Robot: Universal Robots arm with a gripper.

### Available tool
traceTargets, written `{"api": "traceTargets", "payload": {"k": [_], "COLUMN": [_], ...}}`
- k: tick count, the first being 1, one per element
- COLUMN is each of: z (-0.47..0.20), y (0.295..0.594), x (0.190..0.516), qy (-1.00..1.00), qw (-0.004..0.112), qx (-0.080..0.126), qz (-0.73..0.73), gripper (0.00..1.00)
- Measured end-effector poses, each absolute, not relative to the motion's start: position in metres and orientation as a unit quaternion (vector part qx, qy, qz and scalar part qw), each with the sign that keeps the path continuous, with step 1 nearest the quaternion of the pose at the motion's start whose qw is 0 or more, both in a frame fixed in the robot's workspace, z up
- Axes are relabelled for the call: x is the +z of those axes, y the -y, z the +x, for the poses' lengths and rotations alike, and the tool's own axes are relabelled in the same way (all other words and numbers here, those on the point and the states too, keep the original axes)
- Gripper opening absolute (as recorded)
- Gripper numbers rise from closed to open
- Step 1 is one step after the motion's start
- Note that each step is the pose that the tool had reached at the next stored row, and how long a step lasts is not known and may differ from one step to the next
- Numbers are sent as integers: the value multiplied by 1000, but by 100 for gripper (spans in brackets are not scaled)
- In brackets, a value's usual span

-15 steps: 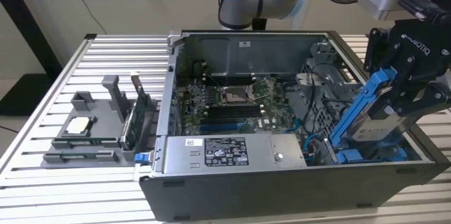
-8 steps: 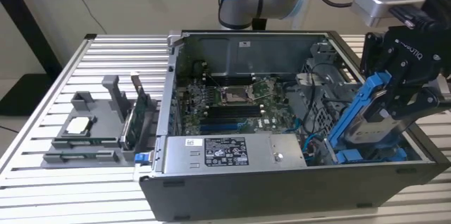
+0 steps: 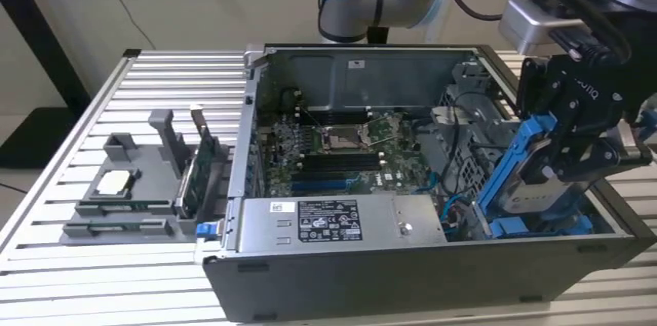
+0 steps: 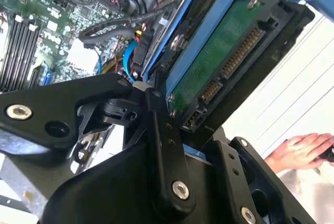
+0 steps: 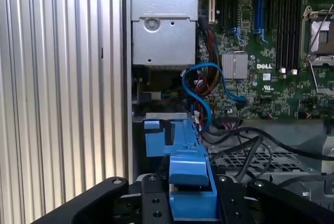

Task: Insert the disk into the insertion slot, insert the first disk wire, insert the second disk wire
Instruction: 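Insert the disk into the insertion slot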

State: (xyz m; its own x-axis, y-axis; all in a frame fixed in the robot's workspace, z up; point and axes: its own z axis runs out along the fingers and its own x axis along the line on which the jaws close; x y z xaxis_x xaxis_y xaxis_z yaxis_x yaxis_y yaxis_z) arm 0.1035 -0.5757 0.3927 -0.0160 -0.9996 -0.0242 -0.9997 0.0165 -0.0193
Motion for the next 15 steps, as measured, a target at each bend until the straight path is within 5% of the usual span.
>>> {"api": "traceTargets", "payload": {"k": [15], "z": [104], "y": [576], "x": [367], "qy": [-713], "qw": [15], "qx": [2], "qz": [-701], "gripper": [34]}}
